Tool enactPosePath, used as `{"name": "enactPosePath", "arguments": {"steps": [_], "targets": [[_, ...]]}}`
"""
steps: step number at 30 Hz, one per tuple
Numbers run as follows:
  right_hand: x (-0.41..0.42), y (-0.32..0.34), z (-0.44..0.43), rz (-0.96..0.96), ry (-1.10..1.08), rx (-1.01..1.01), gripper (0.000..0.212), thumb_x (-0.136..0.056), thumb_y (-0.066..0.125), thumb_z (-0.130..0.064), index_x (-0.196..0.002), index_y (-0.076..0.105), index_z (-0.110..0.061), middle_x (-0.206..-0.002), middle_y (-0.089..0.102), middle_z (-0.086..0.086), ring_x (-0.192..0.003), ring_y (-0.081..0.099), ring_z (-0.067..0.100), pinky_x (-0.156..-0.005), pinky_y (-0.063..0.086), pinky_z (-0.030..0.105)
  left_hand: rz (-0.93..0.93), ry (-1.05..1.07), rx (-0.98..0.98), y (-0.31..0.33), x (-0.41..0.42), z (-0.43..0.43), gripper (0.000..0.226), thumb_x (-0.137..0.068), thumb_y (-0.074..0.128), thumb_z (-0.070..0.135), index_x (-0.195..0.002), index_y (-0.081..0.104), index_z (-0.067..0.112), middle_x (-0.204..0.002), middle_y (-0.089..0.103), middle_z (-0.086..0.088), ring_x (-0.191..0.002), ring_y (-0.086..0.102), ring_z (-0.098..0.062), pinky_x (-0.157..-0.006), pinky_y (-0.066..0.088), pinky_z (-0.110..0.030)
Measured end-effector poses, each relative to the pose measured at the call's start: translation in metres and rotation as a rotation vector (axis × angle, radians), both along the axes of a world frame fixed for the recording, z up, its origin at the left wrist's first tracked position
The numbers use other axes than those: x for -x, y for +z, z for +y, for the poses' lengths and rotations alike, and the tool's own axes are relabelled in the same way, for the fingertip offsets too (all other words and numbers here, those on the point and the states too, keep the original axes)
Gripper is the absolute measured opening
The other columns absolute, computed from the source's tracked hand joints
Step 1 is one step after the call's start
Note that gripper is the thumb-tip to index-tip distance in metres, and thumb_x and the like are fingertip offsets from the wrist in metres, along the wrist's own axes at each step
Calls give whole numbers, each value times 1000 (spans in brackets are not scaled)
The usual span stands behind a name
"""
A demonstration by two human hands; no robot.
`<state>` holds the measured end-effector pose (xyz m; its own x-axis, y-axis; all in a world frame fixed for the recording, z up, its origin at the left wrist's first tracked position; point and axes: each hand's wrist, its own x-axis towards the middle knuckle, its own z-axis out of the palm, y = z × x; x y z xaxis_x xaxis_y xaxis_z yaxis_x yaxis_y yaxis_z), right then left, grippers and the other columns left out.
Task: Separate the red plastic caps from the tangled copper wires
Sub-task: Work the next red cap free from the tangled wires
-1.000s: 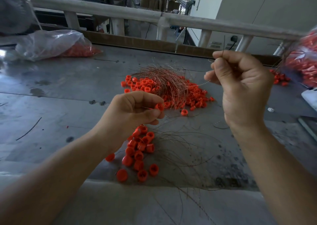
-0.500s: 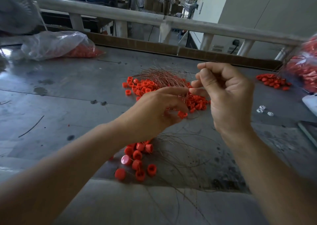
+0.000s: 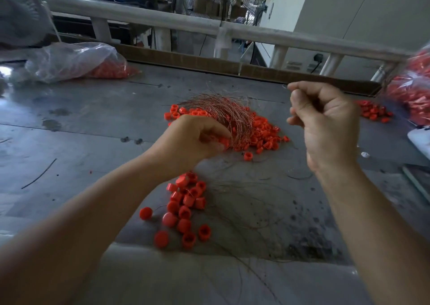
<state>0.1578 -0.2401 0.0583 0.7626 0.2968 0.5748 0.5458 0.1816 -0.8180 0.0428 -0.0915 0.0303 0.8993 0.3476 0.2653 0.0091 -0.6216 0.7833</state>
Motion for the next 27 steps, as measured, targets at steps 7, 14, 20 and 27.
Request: {"name": "enactPosePath", "arguments": {"steps": [7,14,20,27], "targets": [[22,-4,7,-252,177,261,27,-82,64,-6,-80,60,-32,-68,61,-18,-58,55,-2,-56,42,10,-187,-127,855,3,35,-8,24,-59,63,3,-80,70,11,-77,72,-6,-69,69,-14,-59,54,-19],[38,-11,14,-305,220,358,26,-81,66,-7,-78,60,-33,-76,62,-9,-63,55,-1,-60,41,9,-236,-157,922,1,36,6,26,-61,58,-4,-74,75,11,-79,73,-6,-70,70,-13,-61,54,-19],[42,-15,16,-309,234,403,25,-81,67,-7,-78,58,-30,-75,60,-12,-63,55,-1,-58,42,10,-238,-194,914,0,37,6,25,-60,60,-3,-75,75,11,-80,72,-7,-72,70,-15,-61,54,-20],[42,-16,16,-323,227,415,26,-81,66,-7,-77,58,-31,-75,60,-11,-62,55,-1,-57,43,10,-196,-186,873,-1,36,4,25,-57,64,3,-76,75,14,-77,72,-4,-68,68,-10,-59,53,-17]]}}
